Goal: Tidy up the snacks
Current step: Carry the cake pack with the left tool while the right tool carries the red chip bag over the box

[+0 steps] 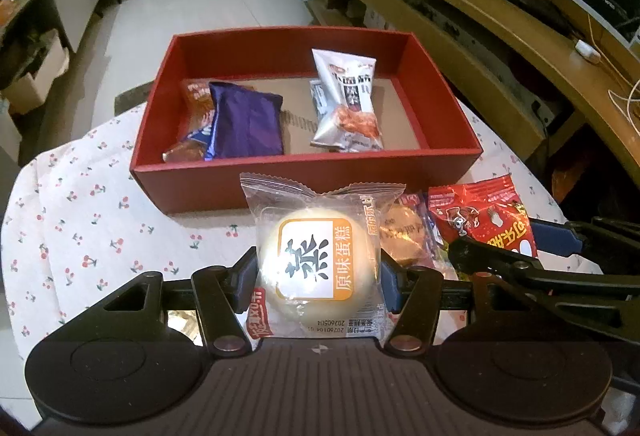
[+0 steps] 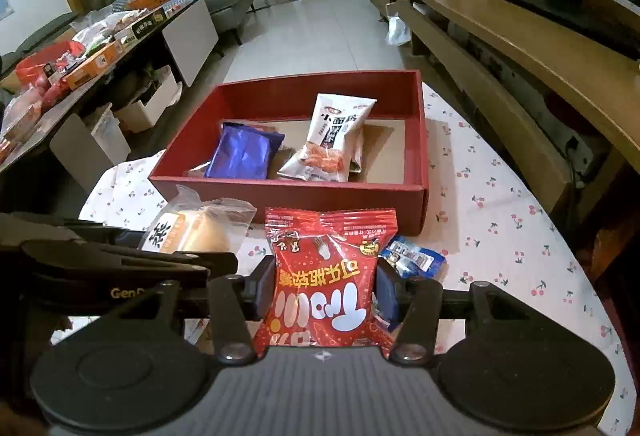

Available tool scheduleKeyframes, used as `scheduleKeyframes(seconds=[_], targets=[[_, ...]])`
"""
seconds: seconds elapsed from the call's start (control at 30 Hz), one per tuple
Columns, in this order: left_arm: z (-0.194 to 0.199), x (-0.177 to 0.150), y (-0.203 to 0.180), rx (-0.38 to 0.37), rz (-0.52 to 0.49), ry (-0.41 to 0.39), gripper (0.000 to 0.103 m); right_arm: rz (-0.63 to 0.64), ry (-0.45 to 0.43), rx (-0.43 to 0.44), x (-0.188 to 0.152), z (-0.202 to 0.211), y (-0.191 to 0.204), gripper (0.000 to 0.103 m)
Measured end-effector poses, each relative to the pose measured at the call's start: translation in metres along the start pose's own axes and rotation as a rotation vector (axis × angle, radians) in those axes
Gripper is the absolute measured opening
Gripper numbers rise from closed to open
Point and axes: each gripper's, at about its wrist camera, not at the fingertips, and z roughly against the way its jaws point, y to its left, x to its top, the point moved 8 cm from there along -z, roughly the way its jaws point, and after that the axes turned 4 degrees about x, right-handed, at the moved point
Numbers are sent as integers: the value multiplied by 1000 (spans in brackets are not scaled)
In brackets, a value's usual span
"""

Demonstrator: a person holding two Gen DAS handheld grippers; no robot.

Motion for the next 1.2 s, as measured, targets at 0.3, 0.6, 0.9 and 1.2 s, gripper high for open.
scheduleKeyframes(seconds=[0.3,0.6,0.9,1.2], targets=[[7,13,3,3,14,-38,66,-13,-31,7,14,2,0,66],[8,15,2,22,7,-51,65,-15,-45,0,20,3,-1,66],[11,21,5,57,1,-73,65,-14,-48,-2,26,1,-1,66],[14,30,8,92,-7,-101,65,-10,-60,-2,35,-2,1,66]])
